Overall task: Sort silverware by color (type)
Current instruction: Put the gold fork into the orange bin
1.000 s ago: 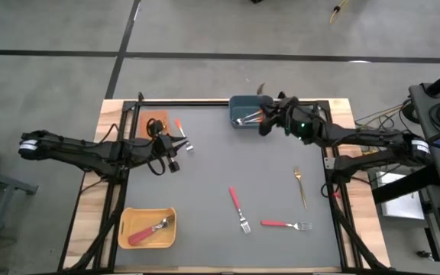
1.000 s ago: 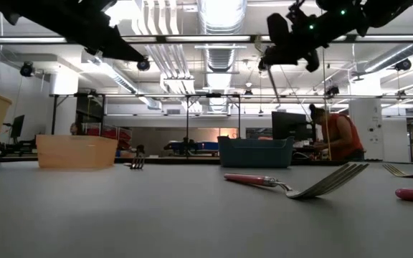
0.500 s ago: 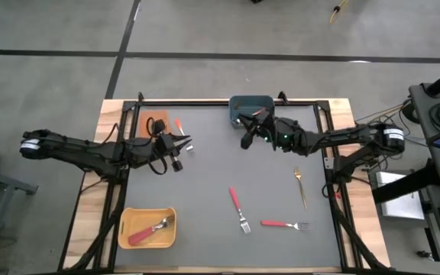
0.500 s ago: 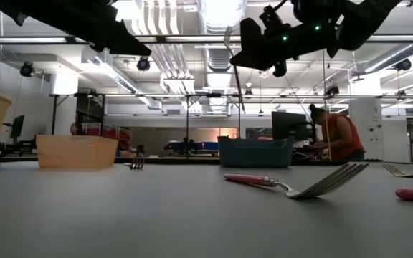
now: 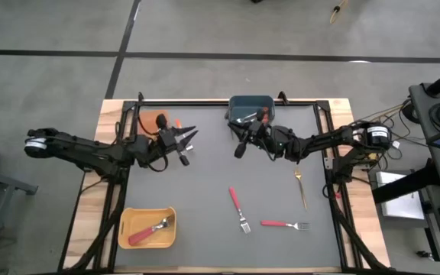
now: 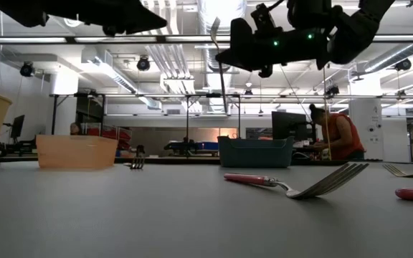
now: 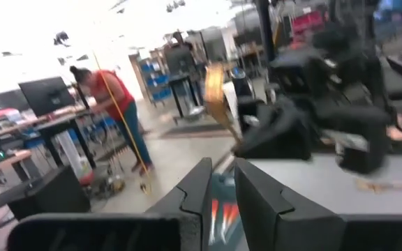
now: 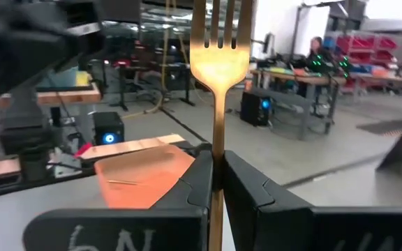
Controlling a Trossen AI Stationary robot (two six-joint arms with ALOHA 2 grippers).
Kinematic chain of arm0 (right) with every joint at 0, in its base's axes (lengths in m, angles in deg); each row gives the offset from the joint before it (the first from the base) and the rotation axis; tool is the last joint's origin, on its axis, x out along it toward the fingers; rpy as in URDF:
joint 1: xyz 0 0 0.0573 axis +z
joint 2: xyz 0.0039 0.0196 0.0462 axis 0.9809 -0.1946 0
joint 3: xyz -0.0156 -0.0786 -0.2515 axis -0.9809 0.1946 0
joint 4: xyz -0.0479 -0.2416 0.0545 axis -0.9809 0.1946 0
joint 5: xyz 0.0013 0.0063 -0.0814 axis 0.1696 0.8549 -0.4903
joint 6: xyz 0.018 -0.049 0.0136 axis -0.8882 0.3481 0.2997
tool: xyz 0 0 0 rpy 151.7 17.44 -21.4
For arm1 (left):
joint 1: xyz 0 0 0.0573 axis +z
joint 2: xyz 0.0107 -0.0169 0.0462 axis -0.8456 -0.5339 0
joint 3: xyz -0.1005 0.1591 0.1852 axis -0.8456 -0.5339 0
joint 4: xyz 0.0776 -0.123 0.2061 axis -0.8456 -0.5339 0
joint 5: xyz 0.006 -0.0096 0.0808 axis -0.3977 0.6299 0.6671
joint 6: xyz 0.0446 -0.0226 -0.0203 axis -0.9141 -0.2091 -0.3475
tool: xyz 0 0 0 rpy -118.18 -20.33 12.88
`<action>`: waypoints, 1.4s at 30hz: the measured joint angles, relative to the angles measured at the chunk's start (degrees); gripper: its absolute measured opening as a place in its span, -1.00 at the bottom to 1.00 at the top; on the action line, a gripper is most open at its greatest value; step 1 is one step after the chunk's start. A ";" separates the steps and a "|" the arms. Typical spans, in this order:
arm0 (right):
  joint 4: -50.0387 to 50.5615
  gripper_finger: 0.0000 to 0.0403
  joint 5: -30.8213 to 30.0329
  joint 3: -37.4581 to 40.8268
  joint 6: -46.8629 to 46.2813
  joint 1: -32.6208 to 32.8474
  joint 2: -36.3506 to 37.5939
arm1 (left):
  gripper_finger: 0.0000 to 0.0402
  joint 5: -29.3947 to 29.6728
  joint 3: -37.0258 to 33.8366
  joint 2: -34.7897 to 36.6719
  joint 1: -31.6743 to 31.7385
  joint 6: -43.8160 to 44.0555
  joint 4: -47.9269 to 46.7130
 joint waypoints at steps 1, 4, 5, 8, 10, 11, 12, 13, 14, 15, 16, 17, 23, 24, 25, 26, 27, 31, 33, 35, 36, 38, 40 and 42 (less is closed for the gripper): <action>-0.84 -0.94 -0.04 0.00 0.77 0.51 -0.43 | -0.75 -0.31 0.00 -0.52 0.38 -0.18 1.76; -1.47 -0.94 -0.31 -0.34 2.10 1.54 -1.30 | -0.67 -2.45 0.00 -1.48 1.58 0.01 4.88; -1.28 -0.94 -0.38 -0.87 2.18 1.75 -1.61 | -0.64 -3.78 0.00 -1.81 2.00 0.39 5.37; -1.30 -0.94 -0.70 -2.87 3.15 2.31 -2.99 | -0.54 -7.94 0.00 -3.01 3.06 2.16 7.02; -0.82 -0.94 -0.75 -4.41 4.88 2.57 -3.96 | -0.48 -9.25 0.00 -3.93 3.42 2.98 8.27; -0.66 -0.94 -0.73 -5.24 5.60 2.74 -4.62 | -0.45 -9.34 0.00 -4.49 3.54 3.02 8.79; -0.64 -0.94 -0.71 -6.20 6.39 2.89 -5.28 | -0.43 -9.38 0.00 -5.03 3.60 3.02 9.32; -0.43 -0.94 -0.71 -6.98 7.15 2.93 -5.85 | -0.40 -9.38 0.00 -5.59 3.61 3.00 9.96; -0.06 -0.94 -0.73 -7.79 8.08 3.05 -6.46 | -0.39 -9.36 0.00 -6.21 3.62 2.96 10.99; 0.19 -0.94 -0.72 -8.79 8.87 3.21 -7.14 | -0.37 -9.36 0.00 -6.78 3.67 2.84 12.01; 0.54 -0.94 -0.73 -9.72 9.84 3.33 -7.76 | -0.36 -9.33 0.00 -7.29 3.70 2.64 12.86; 0.95 -0.94 -0.72 -10.48 10.31 3.46 -8.34 | -0.35 -9.28 0.00 -7.86 3.80 2.51 13.77; 1.13 -0.94 -0.74 -15.16 13.00 3.83 -11.42 | -0.34 -7.55 0.00 -9.66 4.80 2.38 15.42; 1.58 -0.94 -0.76 -15.96 13.34 3.92 -11.84 | -0.34 -7.46 0.00 -10.05 4.88 2.45 16.03; 2.32 -0.94 -0.74 -16.67 13.92 3.94 -12.23 | -0.34 -7.38 0.00 -10.38 5.00 2.47 16.52; 3.34 -0.94 -0.74 -17.34 14.50 4.03 -12.62 | -0.34 -7.36 0.00 -10.66 5.00 2.47 17.01; 3.95 -0.94 -0.96 -18.14 15.07 4.15 -13.21 | -0.34 -7.20 0.00 -10.96 5.06 2.47 17.68; 5.49 -0.94 -0.70 -20.50 16.30 4.33 -14.57 | -0.34 -7.09 0.00 -11.59 5.16 2.48 19.12; 5.70 -0.94 -0.76 -21.14 16.43 4.44 -15.38 | -0.35 -7.07 0.00 -11.59 5.16 2.48 18.94; 5.77 -0.94 -0.81 -21.79 16.73 4.58 -16.13 | -0.38 -6.19 0.00 -11.55 5.16 2.48 18.99; 5.94 -0.94 -0.95 -22.09 17.08 4.57 -16.35 | -0.41 -5.97 0.00 -11.54 5.16 2.49 18.99; 6.68 -0.94 -1.51 -22.99 17.54 4.72 -16.87 | -0.48 -4.48 0.00 -11.50 5.16 2.54 19.00; 7.25 -0.94 -3.02 -23.63 18.05 4.86 -17.23 | -0.60 -2.74 0.00 -11.50 5.16 2.89 18.92; 7.34 -0.94 -3.76 -24.12 18.16 4.94 -17.66 | -0.76 -1.73 0.00 -11.50 5.18 2.96 18.78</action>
